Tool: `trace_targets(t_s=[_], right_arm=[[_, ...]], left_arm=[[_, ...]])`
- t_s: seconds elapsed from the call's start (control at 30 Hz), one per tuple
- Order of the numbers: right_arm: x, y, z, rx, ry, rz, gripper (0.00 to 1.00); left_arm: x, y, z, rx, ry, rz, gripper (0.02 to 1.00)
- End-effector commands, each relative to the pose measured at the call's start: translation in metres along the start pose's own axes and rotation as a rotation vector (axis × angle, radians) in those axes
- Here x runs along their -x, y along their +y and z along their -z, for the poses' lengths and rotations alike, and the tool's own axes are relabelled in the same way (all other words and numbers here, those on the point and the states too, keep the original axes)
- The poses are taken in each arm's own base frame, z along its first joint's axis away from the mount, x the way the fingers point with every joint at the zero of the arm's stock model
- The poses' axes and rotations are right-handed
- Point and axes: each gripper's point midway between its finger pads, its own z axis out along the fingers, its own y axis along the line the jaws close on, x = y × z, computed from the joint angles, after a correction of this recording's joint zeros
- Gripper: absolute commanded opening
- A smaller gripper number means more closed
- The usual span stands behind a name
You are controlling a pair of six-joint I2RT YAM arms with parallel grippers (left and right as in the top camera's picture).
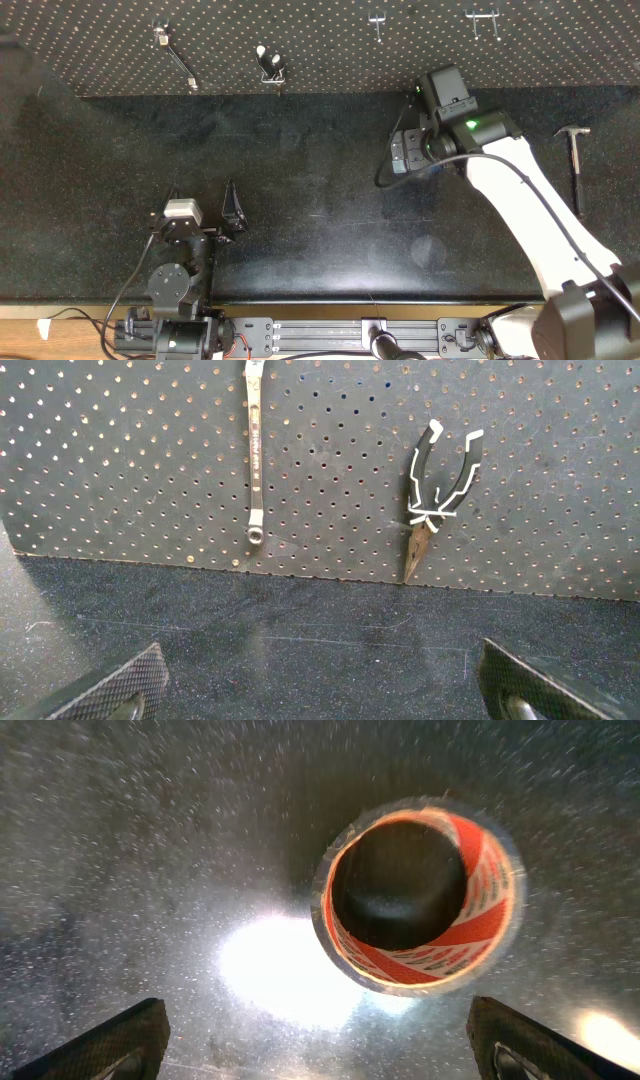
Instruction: Place Tools Onto Pegboard
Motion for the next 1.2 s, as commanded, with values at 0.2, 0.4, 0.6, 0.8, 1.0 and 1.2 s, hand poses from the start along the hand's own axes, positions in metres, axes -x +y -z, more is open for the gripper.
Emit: trace_targets(t_s=[0.2, 0.4, 0.6, 0.8, 1.0, 1.2], right_arm=[[0.006, 0.009, -0.036, 0.03, 0.052, -0.025, 0.976], [0.004, 0.008, -0.05, 0.026, 0.081, -0.027, 0.987], [0.002, 0.007, -0.061, 0.022, 0.101, -0.028, 0.761], [0.012, 0.007, -0.058, 0.021, 0.056, -0.025, 0.08], [0.055, 0.021, -0.001, 0.077, -0.194, -0.001, 0.077], [0.085, 0.056, 0.134, 0.143, -0.619, 0.076, 0.077]], left_arm=[[-0.001, -0.001, 0.0, -0.006, 0.003, -0.005, 0.996], [-0.001, -0.001, 0.0, -0.007, 0.003, -0.005, 0.996], [-0.001, -0.001, 0.0, -0.007, 0.003, -0.005, 0.996], [-0.001, -0.001, 0.0, -0.006, 0.003, -0.005, 0.996], [-0.001, -0.001, 0.0, -0.007, 0.003, -0.005, 0.996], [-0.001, -0.001, 0.0, -0.006, 0.003, -0.005, 0.996]])
